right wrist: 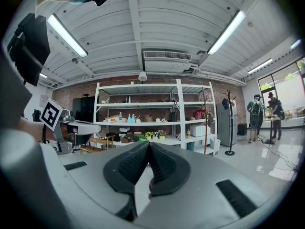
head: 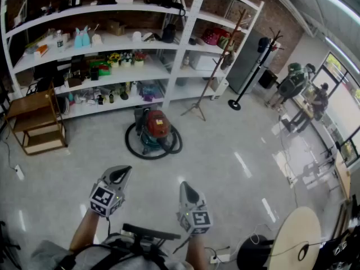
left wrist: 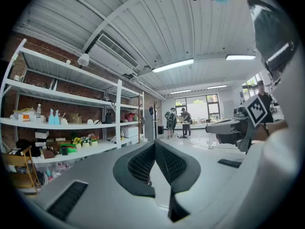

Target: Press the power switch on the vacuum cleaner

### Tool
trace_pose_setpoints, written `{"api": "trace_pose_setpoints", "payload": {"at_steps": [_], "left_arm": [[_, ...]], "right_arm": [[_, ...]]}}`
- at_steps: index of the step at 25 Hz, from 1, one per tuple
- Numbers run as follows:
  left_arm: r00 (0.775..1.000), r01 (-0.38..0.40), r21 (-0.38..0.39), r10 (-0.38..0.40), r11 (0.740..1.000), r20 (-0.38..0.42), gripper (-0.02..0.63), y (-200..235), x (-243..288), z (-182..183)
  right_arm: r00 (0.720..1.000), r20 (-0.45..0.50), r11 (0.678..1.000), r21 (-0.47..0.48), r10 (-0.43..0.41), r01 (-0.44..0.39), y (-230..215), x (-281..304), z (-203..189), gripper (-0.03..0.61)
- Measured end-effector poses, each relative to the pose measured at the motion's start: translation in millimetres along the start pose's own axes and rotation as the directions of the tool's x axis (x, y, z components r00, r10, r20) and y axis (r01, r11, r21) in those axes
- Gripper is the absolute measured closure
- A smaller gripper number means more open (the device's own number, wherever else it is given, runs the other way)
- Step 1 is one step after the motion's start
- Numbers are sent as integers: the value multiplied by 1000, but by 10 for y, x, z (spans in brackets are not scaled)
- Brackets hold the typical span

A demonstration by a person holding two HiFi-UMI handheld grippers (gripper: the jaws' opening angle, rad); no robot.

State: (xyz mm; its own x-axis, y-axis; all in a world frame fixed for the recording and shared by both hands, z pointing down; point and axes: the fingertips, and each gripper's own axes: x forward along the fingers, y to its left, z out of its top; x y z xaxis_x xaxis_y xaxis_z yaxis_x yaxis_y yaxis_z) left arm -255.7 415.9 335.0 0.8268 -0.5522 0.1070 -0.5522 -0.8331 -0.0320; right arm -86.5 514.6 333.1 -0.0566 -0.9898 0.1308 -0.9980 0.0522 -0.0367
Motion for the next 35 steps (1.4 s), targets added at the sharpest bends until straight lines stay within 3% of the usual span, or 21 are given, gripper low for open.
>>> {"api": "trace_pose_setpoints", "payload": {"at_steps": [11,21,35], "left_arm": [[1000,10,5,-10,1000,-14,604,-73,17,-81],[999,14,3,-14,1000,-31,604,-182,89,-125],[999,-28,-3,28,1000,-34,604,-674,380,-147]], "right_arm": [[999,36,999,43,-17,15,-161,-65,-98,568],[999,-18,999,37,-33,34,-211,-120,-246,568],[999,-13,998,45,41,-41,-685,-334,-398,568]]}}
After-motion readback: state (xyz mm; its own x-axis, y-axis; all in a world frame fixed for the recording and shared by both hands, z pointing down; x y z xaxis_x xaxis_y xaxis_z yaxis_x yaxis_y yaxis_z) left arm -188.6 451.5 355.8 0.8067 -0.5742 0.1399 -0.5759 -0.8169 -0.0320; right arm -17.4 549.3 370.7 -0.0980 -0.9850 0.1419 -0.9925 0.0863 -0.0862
